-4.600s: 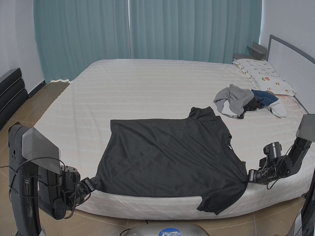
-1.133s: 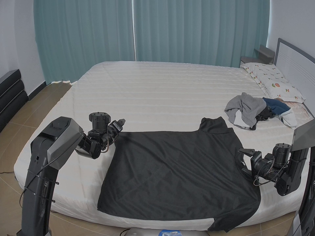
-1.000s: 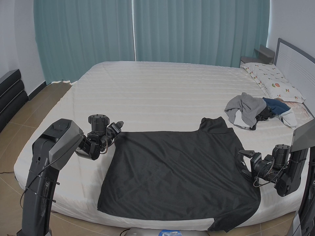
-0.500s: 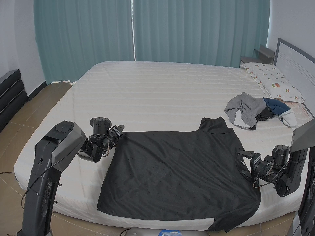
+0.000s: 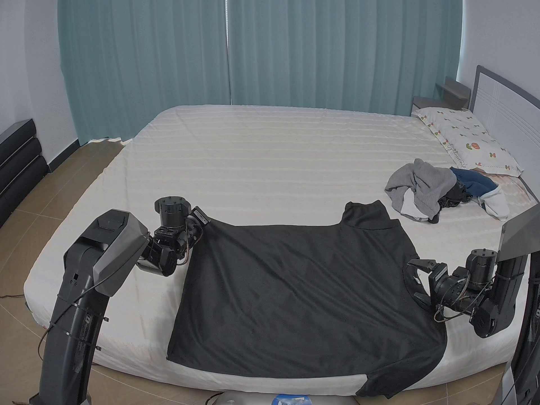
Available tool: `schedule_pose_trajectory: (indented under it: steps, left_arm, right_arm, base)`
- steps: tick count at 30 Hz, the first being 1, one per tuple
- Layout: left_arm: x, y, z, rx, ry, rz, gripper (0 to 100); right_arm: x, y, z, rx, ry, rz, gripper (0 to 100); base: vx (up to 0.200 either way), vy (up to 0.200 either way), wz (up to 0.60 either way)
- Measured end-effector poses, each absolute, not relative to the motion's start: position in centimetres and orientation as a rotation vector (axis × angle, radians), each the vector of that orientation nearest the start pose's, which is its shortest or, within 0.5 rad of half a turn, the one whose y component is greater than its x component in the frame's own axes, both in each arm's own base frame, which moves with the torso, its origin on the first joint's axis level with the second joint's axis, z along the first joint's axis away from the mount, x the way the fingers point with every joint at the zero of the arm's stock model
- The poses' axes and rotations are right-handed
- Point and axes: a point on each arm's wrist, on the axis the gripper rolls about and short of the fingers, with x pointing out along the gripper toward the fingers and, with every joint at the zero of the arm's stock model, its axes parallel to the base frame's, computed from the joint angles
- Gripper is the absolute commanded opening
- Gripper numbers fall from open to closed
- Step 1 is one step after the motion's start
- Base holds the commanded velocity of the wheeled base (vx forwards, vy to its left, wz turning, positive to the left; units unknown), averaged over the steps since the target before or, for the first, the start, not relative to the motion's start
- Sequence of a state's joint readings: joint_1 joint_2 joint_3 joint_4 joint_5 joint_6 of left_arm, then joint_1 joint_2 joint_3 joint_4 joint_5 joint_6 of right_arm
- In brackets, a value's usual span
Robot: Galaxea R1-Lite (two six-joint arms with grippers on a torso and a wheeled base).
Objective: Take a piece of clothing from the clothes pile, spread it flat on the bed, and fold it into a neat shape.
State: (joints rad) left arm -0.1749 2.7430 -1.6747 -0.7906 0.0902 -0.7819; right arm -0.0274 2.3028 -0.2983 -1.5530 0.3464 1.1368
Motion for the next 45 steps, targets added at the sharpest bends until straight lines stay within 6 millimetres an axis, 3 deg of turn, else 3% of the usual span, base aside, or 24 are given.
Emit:
schedule_pose_trajectory:
  steps: [30, 37, 45]
  left_arm:
    - [53.2, -6.7, -4.4, -0.737, 0.22, 0.071, 0]
    - [52.9, -6.7, -5.0, -0.732, 0.236, 0.083, 0]
    - [52.4, -6.9, -5.6, -0.725, 0.256, 0.099, 0]
  right_arm:
    - [28.9, 0.1, -1.2, 1.187, 0.574, 0.025, 100]
    - [30.2, 0.2, -0.3, 1.146, 0.521, 0.069, 100]
    - [33.8, 0.4, 0.8, 0.992, 0.538, 0.063, 100]
  base:
    - [0.0, 0.0, 0.0]
    - [0.0, 0.0, 0.0]
    - [0.0, 0.0, 0.0]
